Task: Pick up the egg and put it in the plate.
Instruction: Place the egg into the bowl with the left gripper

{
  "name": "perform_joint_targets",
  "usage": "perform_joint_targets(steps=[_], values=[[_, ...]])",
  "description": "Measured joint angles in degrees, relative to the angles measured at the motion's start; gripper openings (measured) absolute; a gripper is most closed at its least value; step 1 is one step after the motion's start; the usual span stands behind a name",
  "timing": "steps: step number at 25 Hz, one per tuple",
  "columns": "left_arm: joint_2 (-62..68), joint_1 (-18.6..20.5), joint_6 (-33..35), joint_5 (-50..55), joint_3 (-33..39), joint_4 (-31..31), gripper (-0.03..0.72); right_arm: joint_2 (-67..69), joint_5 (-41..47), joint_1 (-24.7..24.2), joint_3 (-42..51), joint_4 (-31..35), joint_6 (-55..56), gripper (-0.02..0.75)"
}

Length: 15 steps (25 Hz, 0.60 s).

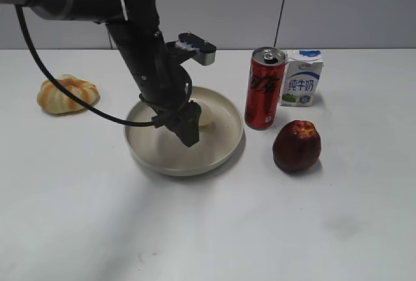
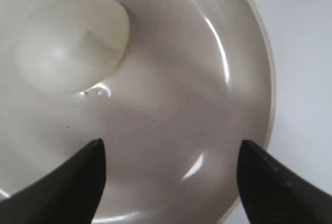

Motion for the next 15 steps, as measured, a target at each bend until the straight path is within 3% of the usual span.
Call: perform_joint_targets(steps=[7, 15], values=[[-7.47, 3.12, -5.07, -0.14, -0.06, 6.36, 0.582, 0.00, 0.00, 0.00, 0.00, 0.00, 0.00, 0.457], [-16.00, 17.28, -22.50, 5.90, -0.12, 12.06, 0.568, 0.00, 0.00, 0.00, 0.00, 0.00, 0.00, 0.458]])
